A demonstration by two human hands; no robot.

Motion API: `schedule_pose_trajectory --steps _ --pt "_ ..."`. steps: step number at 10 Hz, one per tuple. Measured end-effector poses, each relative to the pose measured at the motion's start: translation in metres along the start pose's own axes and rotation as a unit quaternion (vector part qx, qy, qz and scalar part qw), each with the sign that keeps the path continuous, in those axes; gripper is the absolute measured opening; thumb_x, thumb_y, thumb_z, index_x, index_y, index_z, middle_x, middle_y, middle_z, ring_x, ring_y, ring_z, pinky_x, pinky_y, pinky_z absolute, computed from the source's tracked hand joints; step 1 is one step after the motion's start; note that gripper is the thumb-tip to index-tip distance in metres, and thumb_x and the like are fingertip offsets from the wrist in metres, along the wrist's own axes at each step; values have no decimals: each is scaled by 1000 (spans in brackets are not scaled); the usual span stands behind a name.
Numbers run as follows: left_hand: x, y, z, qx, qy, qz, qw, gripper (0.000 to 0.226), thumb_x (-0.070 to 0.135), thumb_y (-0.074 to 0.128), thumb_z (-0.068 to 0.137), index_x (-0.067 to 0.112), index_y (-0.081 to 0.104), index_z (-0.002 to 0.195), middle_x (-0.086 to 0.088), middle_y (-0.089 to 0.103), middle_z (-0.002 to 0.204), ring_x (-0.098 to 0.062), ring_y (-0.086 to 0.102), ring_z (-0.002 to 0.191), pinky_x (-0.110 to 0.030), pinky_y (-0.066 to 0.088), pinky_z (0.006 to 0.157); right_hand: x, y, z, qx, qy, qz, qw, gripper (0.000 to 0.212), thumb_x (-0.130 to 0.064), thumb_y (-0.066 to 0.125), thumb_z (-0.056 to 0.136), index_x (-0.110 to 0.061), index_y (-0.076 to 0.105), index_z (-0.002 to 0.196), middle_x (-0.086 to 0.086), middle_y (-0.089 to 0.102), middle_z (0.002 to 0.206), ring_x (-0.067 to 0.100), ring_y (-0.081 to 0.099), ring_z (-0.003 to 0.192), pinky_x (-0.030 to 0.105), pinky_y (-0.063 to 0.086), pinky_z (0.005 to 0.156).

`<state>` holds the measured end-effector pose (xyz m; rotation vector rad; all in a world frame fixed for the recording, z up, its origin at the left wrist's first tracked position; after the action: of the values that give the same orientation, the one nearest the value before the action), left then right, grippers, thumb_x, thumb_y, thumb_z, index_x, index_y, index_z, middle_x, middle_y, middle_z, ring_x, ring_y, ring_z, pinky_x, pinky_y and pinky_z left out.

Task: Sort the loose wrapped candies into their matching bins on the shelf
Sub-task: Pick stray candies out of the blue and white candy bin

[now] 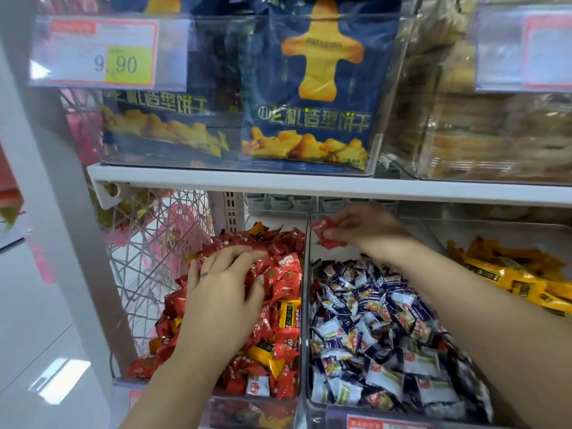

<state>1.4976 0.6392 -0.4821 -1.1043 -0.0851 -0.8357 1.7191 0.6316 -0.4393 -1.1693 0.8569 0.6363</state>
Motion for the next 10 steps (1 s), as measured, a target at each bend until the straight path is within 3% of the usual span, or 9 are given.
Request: schedule_pose_trajectory --steps 1,2,3,4,5,6,7,8,10 --pt "3 -5 0 50 14 -29 998 51 23 57 90 28 42 138 4 47 134 -20 41 125 -55 33 106 -27 19 -3 1 -49 9 999 24 -9 70 82 -10 67 106 -4 65 84 -4 58 63 0 43 58" --pt "5 -7 -1 53 29 -28 998 56 28 56 91 29 33 142 1 43 138 -23 40 127 -56 33 105 -34 35 1 -46 -65 -1 997 31 -10 71 82 -14 66 112 -2 69 102 7 64 88 15 51 82" --pt "2 -4 -3 -12 16 0 1000 53 35 50 93 36 34 143 7 35 148 -19 26 138 -55 21 113 -13 28 8 -16 -5 42 999 25 -9 63 88 -11 64 113 5 69 102 11 66 81 19 54 68" --pt "-3 3 -5 -68 -7 33 997 46 42 40 96 45 32 141 18 24 152 -9 9 143 -48 3 118 5 25 12 -7 108 203 973 17 -1 55 91 -3 62 106 9 69 85 15 67 70 21 56 63" --pt "-5 4 -5 -85 -18 29 996 42 44 37 96 47 35 138 20 23 151 -7 7 143 -46 0 118 10 26 20 4 148 223 964 10 2 53 91 -3 61 93 9 63 74 17 62 65 25 55 63" --pt "-5 4 -4 -87 -22 32 995 42 44 38 96 46 37 138 19 24 151 -7 9 143 -46 1 118 28 29 21 13 190 189 963 8 -3 54 92 -3 59 98 10 63 81 18 63 70 25 57 62" --pt "-4 6 -4 -87 -27 33 995 41 43 39 96 45 39 137 18 26 150 -8 11 143 -45 1 118 52 39 17 -46 207 63 975 24 -2 57 90 -2 58 115 11 63 96 20 66 84 21 58 60" --pt "-3 7 -3 -87 -28 37 995 41 43 39 96 44 40 137 18 27 150 -8 12 143 -45 2 118 59 48 13 -136 164 -65 975 40 -8 66 85 -3 54 123 7 62 105 12 60 73 10 46 46" --pt "-3 9 -3 -88 -32 43 995 41 43 38 96 44 40 137 19 26 150 -8 11 143 -44 1 118 64 39 12 -177 112 -185 960 44 -18 69 83 -13 57 125 4 69 107 13 60 79 18 43 65"
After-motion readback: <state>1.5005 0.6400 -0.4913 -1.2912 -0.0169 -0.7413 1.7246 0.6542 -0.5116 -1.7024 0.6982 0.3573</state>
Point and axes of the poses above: each hand's wrist, its own z-axis towards the middle knuckle, its own y-axis out of the palm, x = y × z, the point moved 3 cm from there along z, towards the middle knuckle
